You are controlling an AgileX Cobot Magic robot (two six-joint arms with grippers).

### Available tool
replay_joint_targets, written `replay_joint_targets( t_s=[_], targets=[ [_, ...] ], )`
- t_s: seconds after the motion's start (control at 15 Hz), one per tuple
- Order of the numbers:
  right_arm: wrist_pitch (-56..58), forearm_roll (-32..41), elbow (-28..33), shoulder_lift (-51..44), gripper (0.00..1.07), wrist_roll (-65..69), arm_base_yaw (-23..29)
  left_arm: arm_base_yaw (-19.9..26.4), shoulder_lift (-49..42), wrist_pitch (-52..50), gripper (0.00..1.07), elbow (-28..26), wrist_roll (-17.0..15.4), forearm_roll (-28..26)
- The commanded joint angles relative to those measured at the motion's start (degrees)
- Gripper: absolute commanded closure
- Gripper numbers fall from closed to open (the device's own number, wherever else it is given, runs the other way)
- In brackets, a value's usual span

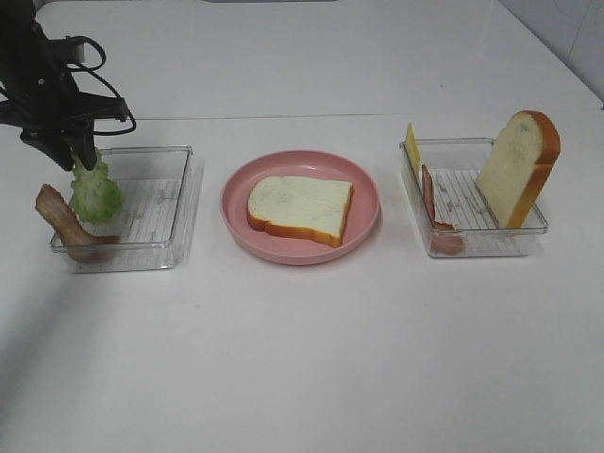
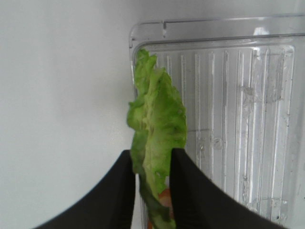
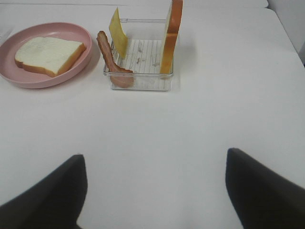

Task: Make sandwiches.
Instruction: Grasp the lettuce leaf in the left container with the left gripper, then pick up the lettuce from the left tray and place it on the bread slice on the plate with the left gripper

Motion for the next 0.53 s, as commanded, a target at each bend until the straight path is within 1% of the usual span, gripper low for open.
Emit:
replay_joint_targets(
  t_s=[0.07, 0.13, 0.2, 0.53],
  targets=[
    [-0.74, -0.17, 0.11, -0.52, 0.31, -0.11, -0.34, -0.29, 0.06, -0.52, 0.97, 0.46, 0.17, 0.0],
    [-0.74, -0.17, 0.11, -0.52, 0.31, -0.11, -0.34, -0.29, 0.06, -0.52, 1.05, 0.46, 0.11, 0.0],
    [-0.74, -0.17, 0.11, -0.52, 0.31, -0.11, -0.34, -0.29, 0.0, -0.52, 1.07, 0.46, -0.17, 0.0],
    [-0.74, -0.17, 0.11, -0.52, 0.31, -0.11, -0.34, -0.29, -2.52, -0.63, 1.07, 0.34, -0.4, -0.06]
  ],
)
